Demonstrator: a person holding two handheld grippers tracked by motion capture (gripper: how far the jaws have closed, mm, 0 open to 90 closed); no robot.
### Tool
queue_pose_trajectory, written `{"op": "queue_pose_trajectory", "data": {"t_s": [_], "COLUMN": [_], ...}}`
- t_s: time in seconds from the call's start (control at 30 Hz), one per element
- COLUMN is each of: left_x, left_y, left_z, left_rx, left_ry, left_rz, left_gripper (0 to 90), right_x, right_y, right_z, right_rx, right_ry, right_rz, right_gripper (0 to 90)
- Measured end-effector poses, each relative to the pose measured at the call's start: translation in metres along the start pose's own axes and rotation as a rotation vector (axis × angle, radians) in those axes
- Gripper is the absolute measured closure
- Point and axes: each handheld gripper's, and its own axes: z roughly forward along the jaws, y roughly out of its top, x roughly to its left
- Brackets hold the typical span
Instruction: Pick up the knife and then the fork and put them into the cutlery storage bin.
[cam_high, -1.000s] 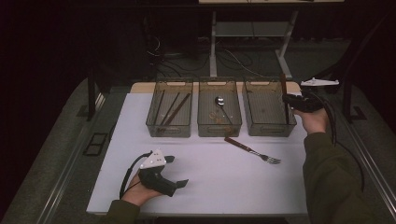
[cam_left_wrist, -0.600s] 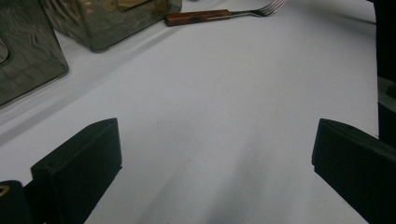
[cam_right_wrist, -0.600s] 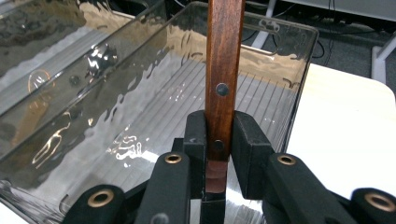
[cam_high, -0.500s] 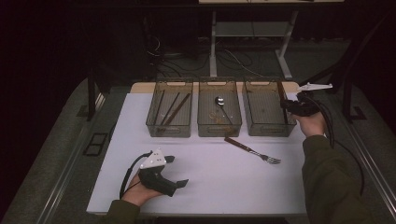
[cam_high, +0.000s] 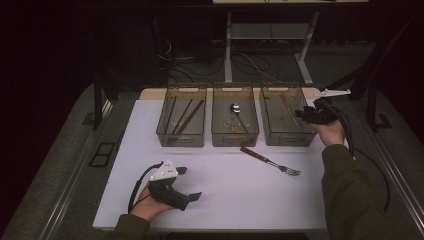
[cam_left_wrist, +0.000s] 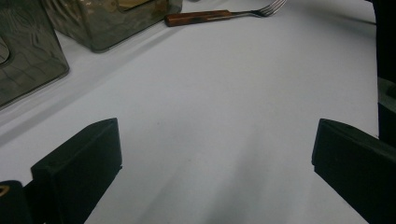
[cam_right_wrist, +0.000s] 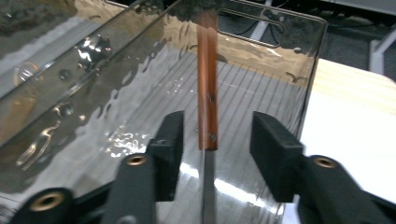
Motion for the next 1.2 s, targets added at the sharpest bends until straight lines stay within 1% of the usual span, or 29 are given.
{"op": "queue_pose_trajectory", "data": {"t_s": [0.03,0.17,0.27,0.33,0.4,0.53,0.73,0.77,0.83,1.0,1.2], "left_x": [0.0,0.0,0.0,0.0,0.0,-0.001,-0.001,-0.001,-0.001,-0.001,-0.001], "left_y": [0.0,0.0,0.0,0.0,0.0,0.0,0.0,0.0,0.0,0.0,0.0], "left_z": [0.0,0.0,0.0,0.0,0.0,0.0,0.0,0.001,0.001,0.001,0.001], "left_rx": [0.001,0.001,0.001,0.001,0.001,0.002,0.003,-0.001,-0.001,-0.001,-0.001], "left_ry": [0.0,0.0,0.001,0.001,0.001,0.001,0.002,0.003,0.003,0.005,0.006], "left_rz": [0.001,0.001,0.0,0.001,-0.001,0.0,0.002,0.001,0.001,0.001,0.001], "left_gripper": [0.5,0.5,0.5,0.5,0.5,0.4,0.5,0.5,0.5,0.5,0.5], "right_x": [0.0,-0.001,-0.001,-0.001,0.001,0.007,0.022,0.025,0.03,0.042,0.052], "right_y": [0.0,-0.001,-0.001,0.0,0.0,0.0,-0.001,-0.002,-0.003,-0.01,-0.019], "right_z": [0.0,-0.002,-0.005,-0.009,-0.014,-0.024,-0.039,-0.041,-0.046,-0.053,-0.058], "right_rx": [0.002,0.007,0.003,-0.005,-0.017,-0.054,-0.087,-0.083,-0.093,-0.094,-0.109], "right_ry": [-0.001,0.015,0.047,0.077,0.1,0.146,0.196,0.206,0.221,0.255,0.287], "right_rz": [0.002,0.018,0.033,0.039,0.045,0.04,0.002,0.007,-0.011,-0.047,-0.055], "right_gripper": [48.0,45.8,44.0,42.6,41.4,39.7,37.5,37.1,36.5,35.2,34.5]}}
